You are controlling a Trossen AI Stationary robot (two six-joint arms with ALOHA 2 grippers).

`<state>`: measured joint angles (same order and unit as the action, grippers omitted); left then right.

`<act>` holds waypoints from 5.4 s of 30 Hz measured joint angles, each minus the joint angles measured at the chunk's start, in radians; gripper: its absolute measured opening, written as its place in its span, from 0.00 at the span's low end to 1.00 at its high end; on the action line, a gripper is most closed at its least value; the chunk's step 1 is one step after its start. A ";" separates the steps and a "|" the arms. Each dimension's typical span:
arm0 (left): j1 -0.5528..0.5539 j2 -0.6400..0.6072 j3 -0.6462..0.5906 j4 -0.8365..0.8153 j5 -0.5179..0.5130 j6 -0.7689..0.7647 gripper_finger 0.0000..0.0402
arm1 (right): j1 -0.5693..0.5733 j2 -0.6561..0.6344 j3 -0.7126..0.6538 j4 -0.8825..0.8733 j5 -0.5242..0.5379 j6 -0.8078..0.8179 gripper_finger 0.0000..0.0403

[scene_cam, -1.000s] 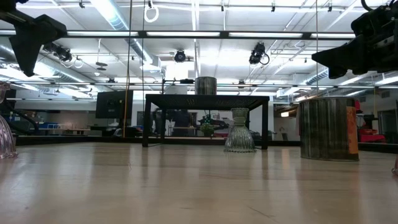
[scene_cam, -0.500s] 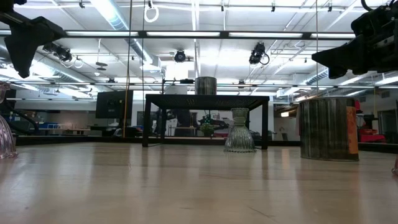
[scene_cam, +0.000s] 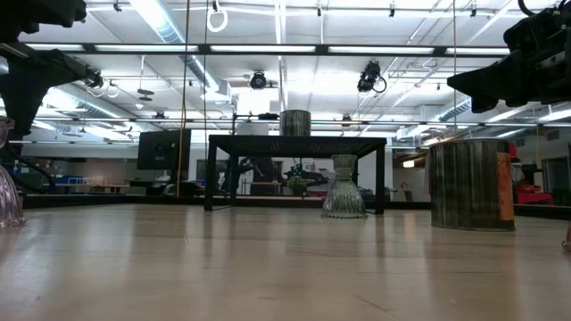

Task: Pick & Place candle stick holders
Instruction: Put the bottom silver scented candle on the shelf

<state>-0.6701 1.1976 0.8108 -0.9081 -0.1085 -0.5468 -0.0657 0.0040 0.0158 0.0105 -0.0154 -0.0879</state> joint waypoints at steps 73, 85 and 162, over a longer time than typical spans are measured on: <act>0.018 0.094 0.331 -0.086 0.182 0.477 0.85 | 0.000 0.000 0.000 0.000 0.000 0.000 0.05; -0.064 0.170 0.414 -0.102 0.136 0.666 0.85 | 0.000 0.000 0.000 0.000 0.000 0.000 0.05; -0.154 0.529 0.676 -0.158 -0.003 0.406 0.99 | 0.000 0.000 0.000 0.000 0.000 0.000 0.05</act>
<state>-0.8241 1.7267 1.4868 -1.0658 -0.1119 -0.1409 -0.0657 0.0042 0.0158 0.0109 -0.0154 -0.0879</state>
